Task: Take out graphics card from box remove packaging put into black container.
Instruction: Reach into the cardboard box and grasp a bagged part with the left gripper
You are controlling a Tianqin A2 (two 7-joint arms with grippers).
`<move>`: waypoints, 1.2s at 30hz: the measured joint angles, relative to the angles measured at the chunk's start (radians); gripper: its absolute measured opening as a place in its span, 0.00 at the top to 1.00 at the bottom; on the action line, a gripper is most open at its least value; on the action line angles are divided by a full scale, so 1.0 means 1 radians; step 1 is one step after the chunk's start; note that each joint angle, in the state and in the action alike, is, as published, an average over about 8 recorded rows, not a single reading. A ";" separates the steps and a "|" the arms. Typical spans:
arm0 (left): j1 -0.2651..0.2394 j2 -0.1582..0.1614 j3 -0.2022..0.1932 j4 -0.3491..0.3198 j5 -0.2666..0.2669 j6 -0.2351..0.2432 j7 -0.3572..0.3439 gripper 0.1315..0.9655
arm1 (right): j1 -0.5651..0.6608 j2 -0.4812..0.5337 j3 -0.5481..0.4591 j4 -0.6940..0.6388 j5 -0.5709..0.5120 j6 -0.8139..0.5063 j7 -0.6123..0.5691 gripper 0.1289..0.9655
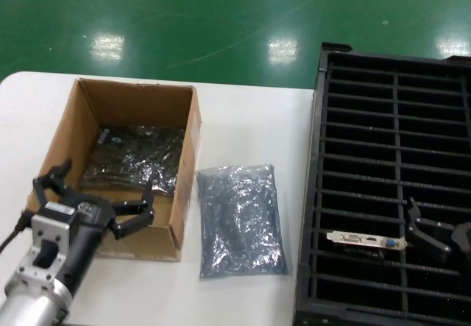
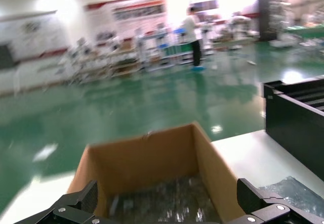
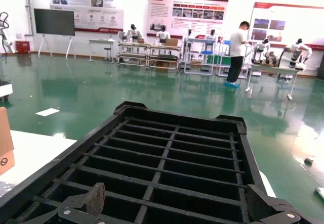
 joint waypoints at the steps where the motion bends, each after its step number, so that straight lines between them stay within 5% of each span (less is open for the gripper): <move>1: -0.014 -0.024 0.013 0.002 0.019 0.010 -0.005 0.00 | 0.000 0.000 0.000 0.000 0.000 0.000 0.000 0.00; 5: -0.100 -0.115 0.057 0.028 0.138 0.098 -0.056 0.00 | 0.000 0.000 0.000 0.000 0.000 0.000 0.000 0.00; 10: -0.291 -0.186 0.101 0.136 0.329 0.307 -0.105 0.00 | 0.000 0.000 0.000 0.000 0.000 0.000 0.000 0.00; 16: -0.565 -0.193 0.187 0.362 0.523 0.558 -0.034 0.00 | 0.000 0.000 0.000 0.000 0.000 0.000 0.000 0.00; 21: -0.744 -0.177 0.305 0.558 0.634 0.688 0.054 0.00 | 0.000 0.000 0.000 0.000 0.000 0.000 0.000 0.00; 26: -0.871 -0.135 0.394 0.747 0.699 0.729 0.156 0.00 | 0.000 0.000 0.000 0.000 0.000 0.000 0.000 0.00; 36: -1.053 0.003 0.481 1.111 0.718 0.689 0.355 0.00 | 0.000 0.000 0.000 0.000 0.000 0.000 0.000 0.00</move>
